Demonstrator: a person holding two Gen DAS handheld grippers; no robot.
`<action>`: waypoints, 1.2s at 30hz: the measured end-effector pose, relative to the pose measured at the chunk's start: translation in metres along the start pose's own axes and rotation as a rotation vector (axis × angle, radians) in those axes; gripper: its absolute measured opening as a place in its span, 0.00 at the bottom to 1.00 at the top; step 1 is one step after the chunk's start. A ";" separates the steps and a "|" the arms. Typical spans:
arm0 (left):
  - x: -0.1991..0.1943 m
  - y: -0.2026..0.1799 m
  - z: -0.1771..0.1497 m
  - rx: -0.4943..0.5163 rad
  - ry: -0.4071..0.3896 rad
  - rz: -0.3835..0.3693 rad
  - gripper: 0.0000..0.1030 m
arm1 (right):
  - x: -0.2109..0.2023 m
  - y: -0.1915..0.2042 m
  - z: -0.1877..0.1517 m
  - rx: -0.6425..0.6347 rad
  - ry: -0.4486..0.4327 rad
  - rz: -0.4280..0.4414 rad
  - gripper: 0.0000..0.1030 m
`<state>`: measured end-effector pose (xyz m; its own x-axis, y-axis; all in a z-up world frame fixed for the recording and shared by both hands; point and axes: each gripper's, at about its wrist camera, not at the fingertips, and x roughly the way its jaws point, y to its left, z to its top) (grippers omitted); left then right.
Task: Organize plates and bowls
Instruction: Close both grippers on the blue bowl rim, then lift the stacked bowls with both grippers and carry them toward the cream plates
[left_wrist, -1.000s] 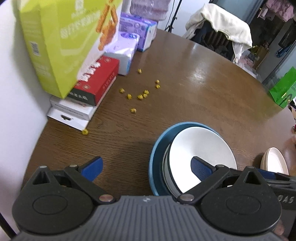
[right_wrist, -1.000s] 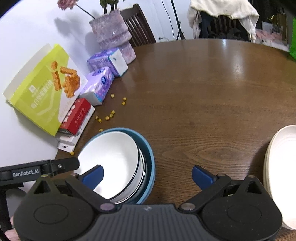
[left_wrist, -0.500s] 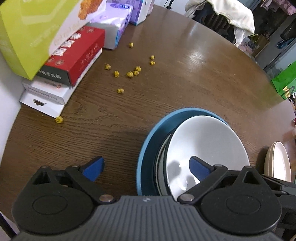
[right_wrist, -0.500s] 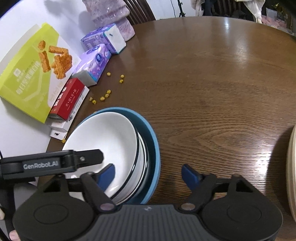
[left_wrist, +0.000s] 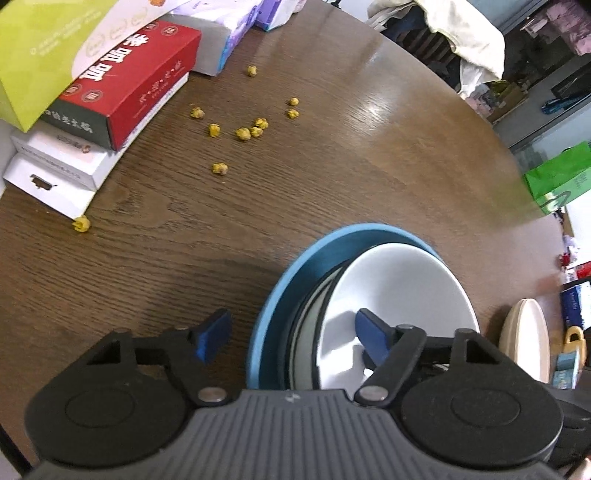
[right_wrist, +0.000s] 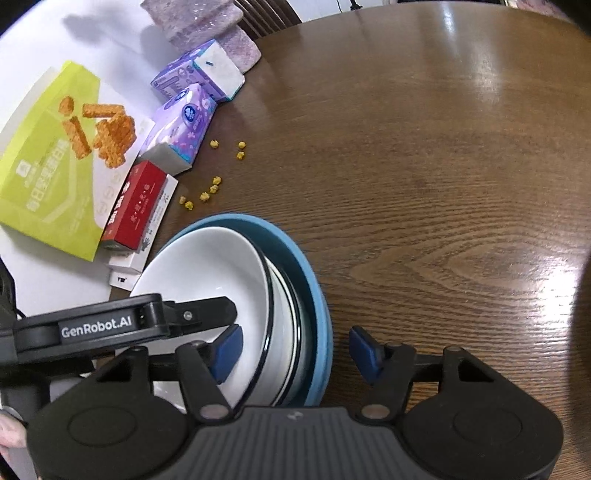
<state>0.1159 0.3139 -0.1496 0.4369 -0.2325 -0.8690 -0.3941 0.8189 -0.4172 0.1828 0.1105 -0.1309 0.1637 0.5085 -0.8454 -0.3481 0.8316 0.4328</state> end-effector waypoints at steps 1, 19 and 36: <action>0.001 -0.001 0.001 0.000 0.001 -0.009 0.67 | 0.000 -0.001 0.000 0.005 0.002 0.004 0.61; 0.001 -0.009 0.003 0.020 0.004 -0.026 0.58 | 0.000 -0.003 0.001 0.026 -0.003 0.056 0.47; 0.002 -0.012 0.003 0.026 0.004 -0.022 0.58 | -0.007 -0.007 -0.001 0.029 -0.031 0.057 0.43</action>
<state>0.1240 0.3053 -0.1454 0.4423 -0.2523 -0.8606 -0.3634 0.8269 -0.4292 0.1831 0.1011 -0.1284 0.1729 0.5618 -0.8090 -0.3310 0.8067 0.4895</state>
